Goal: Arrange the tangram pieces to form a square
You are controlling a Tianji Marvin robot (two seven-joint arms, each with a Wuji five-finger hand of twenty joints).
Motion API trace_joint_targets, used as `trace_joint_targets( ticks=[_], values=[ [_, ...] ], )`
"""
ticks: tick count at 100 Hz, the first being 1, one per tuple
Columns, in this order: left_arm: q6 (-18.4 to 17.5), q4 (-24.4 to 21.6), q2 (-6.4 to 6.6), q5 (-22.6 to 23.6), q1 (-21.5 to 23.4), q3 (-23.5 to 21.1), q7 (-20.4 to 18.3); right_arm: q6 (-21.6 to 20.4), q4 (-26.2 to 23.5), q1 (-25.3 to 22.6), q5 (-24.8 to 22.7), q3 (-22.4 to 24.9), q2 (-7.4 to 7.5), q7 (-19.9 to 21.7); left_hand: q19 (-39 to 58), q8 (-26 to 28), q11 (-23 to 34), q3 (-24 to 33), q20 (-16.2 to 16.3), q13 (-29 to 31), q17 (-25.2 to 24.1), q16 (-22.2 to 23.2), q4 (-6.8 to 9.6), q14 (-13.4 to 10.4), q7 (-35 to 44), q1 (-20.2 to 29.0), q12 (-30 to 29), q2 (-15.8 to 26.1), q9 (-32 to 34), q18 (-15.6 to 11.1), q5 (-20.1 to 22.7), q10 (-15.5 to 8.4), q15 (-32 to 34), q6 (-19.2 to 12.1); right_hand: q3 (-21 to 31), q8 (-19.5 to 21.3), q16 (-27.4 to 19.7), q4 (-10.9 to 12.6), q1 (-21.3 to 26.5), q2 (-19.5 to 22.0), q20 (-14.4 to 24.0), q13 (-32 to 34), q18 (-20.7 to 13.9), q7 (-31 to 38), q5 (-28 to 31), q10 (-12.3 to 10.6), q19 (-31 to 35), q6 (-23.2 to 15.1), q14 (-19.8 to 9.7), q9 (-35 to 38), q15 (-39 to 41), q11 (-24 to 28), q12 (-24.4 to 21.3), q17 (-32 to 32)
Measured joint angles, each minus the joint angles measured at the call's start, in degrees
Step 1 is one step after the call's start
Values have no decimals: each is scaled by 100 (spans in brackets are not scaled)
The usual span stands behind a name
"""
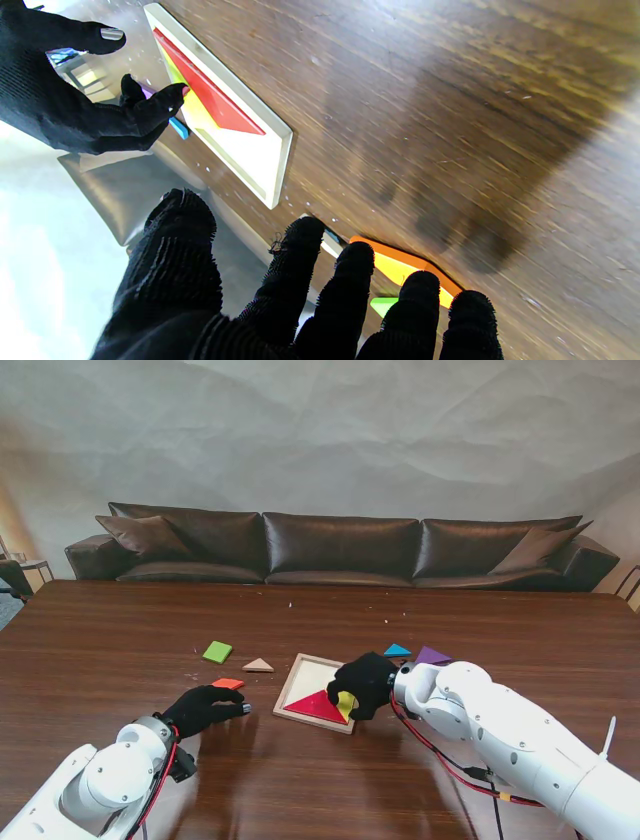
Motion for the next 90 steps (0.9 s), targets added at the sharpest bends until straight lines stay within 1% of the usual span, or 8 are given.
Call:
trace_joint_targets(
  ticks=[26,35,42,52,59,74,85,90],
  values=[
    [-1,6,0,0,-13,6,-6,-24,13,-17,22,11,4,-97,0,0,0,0,0,1,0,0,0,0,0,1,0,0,0,0,0,0,0,1,1,21,0,0,0,-1,0,0,0,24,1,0,0,1,0,0,-7,0,-1,0],
    [-7,9,1,1,-23,8,-12,-21,6,-79,23,118,-15,-156,0,0,0,0,0,1,0,0,0,0,0,1,0,0,0,0,0,1,0,1,1,21,0,0,0,-1,0,0,0,24,1,0,0,-43,0,0,-9,-13,-37,0],
    [-19,11,2,6,-33,8,-18,28,-33,-168,32,274,-33,-153,0,0,0,0,0,2,0,0,0,0,0,1,0,0,0,0,0,1,0,1,2,21,-5,0,0,-1,0,1,0,24,-14,0,0,-43,0,9,-82,-214,-144,0],
    [-40,11,5,25,-52,11,-37,244,-189,-357,103,569,-51,-70,0,0,0,0,0,2,0,0,0,0,0,1,0,0,0,0,0,1,0,1,2,30,-83,0,0,-2,0,16,0,49,-14,0,0,-44,0,70,-319,-577,-452,0],
    [-53,10,9,33,-69,14,-59,436,-313,-487,163,748,-61,-15,0,0,0,0,0,2,0,0,0,0,0,1,0,0,0,0,0,1,0,1,2,62,-134,0,0,-3,0,63,0,113,-14,21,0,-44,75,71,-431,-719,-609,8],
    [-75,5,21,53,-132,33,-100,732,-483,-724,256,1073,-98,15,0,0,0,0,0,2,0,0,0,0,0,1,0,0,0,0,0,1,0,1,2,141,-208,0,0,-14,0,63,23,192,-14,29,0,-44,165,73,-629,-811,-801,9],
    [-101,6,27,52,-192,59,-114,988,-599,-885,332,1269,-119,28,0,0,0,0,0,2,1,1,0,0,0,1,0,0,0,0,-10,1,0,1,3,224,-227,0,2,-289,0,63,47,273,-12,36,0,-44,214,168,-708,-890,-871,14],
    [-114,7,28,46,-223,69,-125,1098,-654,-962,376,1360,-131,30,0,0,0,0,0,2,1,1,0,0,0,1,0,0,0,0,-12,1,0,1,5,237,-256,0,2,-293,0,65,49,319,0,40,0,-44,228,218,-742,-893,-887,17]
  ],
)
